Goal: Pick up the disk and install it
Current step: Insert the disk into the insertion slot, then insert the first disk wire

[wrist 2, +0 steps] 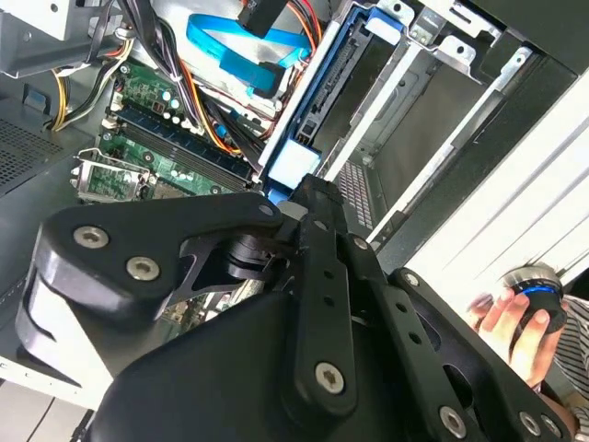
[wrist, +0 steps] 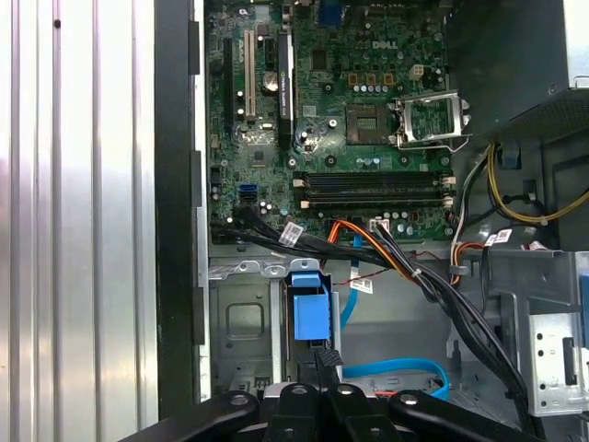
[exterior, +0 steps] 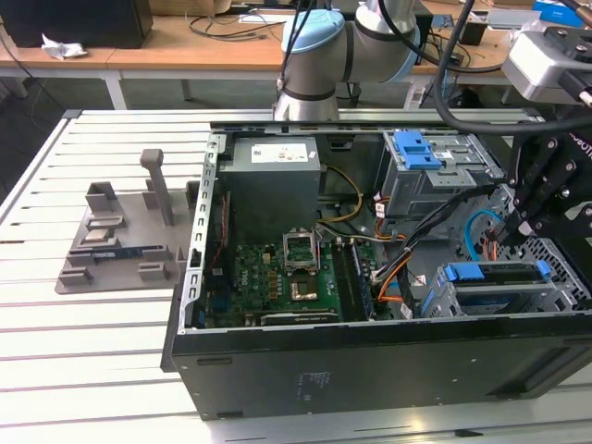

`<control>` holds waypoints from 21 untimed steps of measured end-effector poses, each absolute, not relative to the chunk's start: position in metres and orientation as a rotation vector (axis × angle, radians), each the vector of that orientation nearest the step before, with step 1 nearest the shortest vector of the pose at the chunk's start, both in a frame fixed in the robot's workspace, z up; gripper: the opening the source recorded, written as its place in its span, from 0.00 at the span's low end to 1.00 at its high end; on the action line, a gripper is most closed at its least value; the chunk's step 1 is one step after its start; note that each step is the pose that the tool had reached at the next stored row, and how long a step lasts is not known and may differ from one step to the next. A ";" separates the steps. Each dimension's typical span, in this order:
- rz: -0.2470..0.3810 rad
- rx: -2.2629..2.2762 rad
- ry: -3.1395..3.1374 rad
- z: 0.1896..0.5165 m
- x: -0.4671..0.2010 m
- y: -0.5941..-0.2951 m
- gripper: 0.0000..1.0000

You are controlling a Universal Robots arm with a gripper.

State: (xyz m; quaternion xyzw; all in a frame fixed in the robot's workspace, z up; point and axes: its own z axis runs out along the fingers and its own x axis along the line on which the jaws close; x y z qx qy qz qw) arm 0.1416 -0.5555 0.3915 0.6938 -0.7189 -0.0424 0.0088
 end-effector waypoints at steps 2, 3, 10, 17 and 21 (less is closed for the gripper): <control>-0.132 2.167 -2.246 0.391 0.142 -0.555 0.11; -0.132 2.167 -2.246 0.391 0.142 -0.555 0.11; -0.125 2.164 -2.241 0.380 0.172 -0.552 0.11; -0.125 2.165 -2.241 0.379 0.174 -0.551 0.11; -0.125 2.165 -2.241 0.379 0.174 -0.551 0.11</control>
